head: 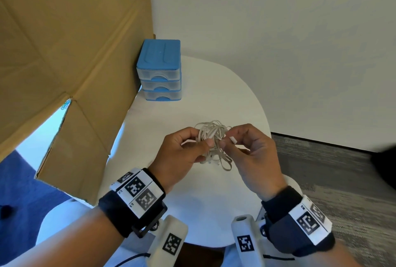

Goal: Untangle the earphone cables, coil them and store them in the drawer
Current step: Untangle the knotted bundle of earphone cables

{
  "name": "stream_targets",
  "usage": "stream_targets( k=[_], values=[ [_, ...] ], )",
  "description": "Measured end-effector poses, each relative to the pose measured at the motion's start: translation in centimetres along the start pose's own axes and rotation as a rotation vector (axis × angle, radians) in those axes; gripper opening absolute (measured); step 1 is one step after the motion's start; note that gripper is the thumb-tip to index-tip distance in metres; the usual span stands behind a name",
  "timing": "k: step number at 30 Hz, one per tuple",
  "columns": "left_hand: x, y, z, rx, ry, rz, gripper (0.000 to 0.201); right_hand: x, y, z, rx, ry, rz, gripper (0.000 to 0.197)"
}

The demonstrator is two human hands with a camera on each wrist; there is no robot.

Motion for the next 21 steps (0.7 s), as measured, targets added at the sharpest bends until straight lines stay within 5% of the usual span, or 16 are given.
stream_targets(
  k=[4,16,21],
  values=[
    [0.0,-0.1,0.2,0.006,-0.039,-0.015,0.012,0.1,-0.1,0.0,0.057,0.048,0.101,0.024],
    [0.0,-0.4,0.1,0.125,-0.197,-0.110,0.007,-0.6,-0.5,1.0,0.199,0.667,0.629,0.006],
    [-0.1,0.2,-0.3,0.212,-0.203,-0.144,0.020,-0.8,-1.7,1.8,0.122,0.693,0.744,0.019]
  ],
)
Point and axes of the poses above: each hand's wrist, its own z-axis away from the middle knuckle, its own y-axis out of the back of the hand, x = y × z, the point moved 1 cm from there along -z, towards the middle knuckle, and after that the axes turned 10 degrees about x, right-handed, at the moved point
